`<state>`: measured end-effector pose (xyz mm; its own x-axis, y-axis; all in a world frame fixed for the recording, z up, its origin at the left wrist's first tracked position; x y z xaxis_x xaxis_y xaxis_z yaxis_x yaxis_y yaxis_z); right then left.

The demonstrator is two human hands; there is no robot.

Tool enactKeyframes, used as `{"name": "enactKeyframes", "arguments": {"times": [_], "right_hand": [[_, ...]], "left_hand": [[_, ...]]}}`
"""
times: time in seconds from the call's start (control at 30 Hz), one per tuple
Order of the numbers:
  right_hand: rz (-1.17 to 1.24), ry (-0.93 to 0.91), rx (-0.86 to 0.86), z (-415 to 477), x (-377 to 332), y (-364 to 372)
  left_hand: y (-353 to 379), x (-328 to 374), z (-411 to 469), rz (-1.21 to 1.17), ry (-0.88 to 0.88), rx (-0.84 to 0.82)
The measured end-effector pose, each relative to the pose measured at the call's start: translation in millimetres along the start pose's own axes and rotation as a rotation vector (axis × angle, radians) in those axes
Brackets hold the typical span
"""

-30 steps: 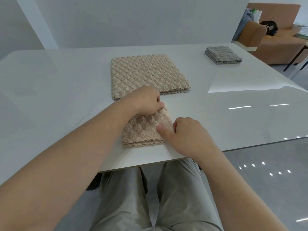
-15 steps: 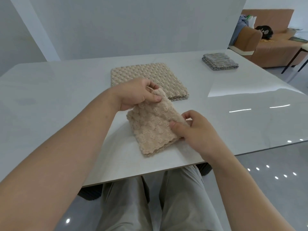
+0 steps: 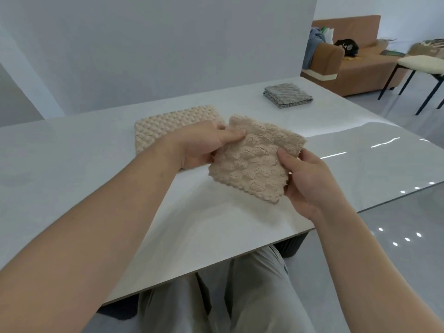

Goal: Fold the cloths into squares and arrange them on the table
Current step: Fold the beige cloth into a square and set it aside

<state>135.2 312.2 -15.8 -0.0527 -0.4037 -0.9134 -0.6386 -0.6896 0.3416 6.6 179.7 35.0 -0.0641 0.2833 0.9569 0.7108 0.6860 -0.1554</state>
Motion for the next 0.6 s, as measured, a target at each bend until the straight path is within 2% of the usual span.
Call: {"name": "enactKeyframes", "arguments": {"times": [0.13,0.33,0.4,0.53,0.6], "right_hand": [[0.035,-0.016,0.102,24.2,-15.8,-36.3],[-0.033,-0.038,0.336,69.6,-32.8,-104.9],[-0.063,-0.04,0.404,85.4,-40.3,-129.2],[-0.143,-0.091,0.484,111.3,-59.6,-161.9],[-0.277,-0.109,0.506,124.9,-70.4,-177.9]], "left_hand": [[23.8,7.5,34.9,0.043,-0.045,0.002],[87.9,23.1,96.3,0.23,-0.084,-0.121],[108.4,29.2,122.1,0.258,-0.068,-0.096],[131.6,43.6,178.1,0.345,0.075,0.069],[149.4,48.8,206.6,0.366,0.153,0.104]]}}
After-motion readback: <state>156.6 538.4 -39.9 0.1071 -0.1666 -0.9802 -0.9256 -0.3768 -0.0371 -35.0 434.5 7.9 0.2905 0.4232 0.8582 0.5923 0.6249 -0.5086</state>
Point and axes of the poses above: each hand's wrist, its own z-axis towards the middle knuckle, its own y-axis out of the palm, x = y × z, the point moved 7 cm from there along z, towards the middle knuckle, and after that the axes turned 6 degrees about x, right-handed, at the moved point
